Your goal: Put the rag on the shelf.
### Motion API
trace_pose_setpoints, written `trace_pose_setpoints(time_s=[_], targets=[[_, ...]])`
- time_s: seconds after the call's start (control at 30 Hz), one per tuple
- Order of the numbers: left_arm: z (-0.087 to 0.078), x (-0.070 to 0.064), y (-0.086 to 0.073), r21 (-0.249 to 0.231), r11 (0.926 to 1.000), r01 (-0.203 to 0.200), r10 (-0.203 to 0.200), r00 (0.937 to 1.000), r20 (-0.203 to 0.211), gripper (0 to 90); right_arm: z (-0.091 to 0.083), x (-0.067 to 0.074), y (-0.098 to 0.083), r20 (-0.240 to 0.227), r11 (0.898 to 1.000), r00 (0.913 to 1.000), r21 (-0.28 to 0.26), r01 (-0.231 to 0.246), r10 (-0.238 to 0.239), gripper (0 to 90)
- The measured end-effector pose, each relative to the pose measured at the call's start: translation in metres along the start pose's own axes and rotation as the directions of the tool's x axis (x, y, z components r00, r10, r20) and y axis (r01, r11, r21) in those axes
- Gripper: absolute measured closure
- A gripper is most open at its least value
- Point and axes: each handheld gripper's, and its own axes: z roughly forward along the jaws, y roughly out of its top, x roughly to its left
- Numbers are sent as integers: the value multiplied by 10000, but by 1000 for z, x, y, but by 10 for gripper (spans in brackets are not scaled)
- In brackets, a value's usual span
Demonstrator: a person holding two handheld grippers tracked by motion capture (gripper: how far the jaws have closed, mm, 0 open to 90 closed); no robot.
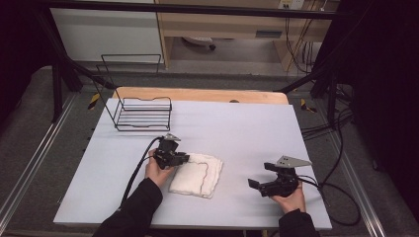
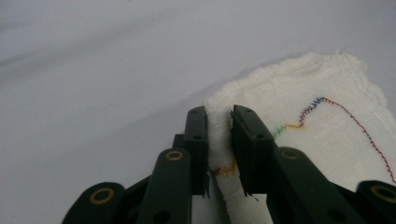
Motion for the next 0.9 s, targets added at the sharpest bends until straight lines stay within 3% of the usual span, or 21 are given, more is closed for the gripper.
trace_pose_setpoints(time_s=[0.1,0.17,0.5,0.6,0.9], targets=[[0,-2,0,46,9999,-129,130,9999,-82,778,1,0,0,-11,10000,10000,-11,-48,48,9],[1,-1,0,39,10000,54,-54,10000,-3,779,1,0,0,-10,10000,10000,-21,-82,82,10],[1,-3,-3,-145,9991,-402,400,9991,-143,798,17,12,12,55,9997,9998,167,194,-195,10],[2,-2,-2,-83,9996,-271,271,9996,-24,799,25,17,16,152,9997,9999,246,-43,39,14],[2,-2,-2,-51,9989,-457,457,9990,-36,801,48,24,27,555,9980,9976,446,-445,420,24]])
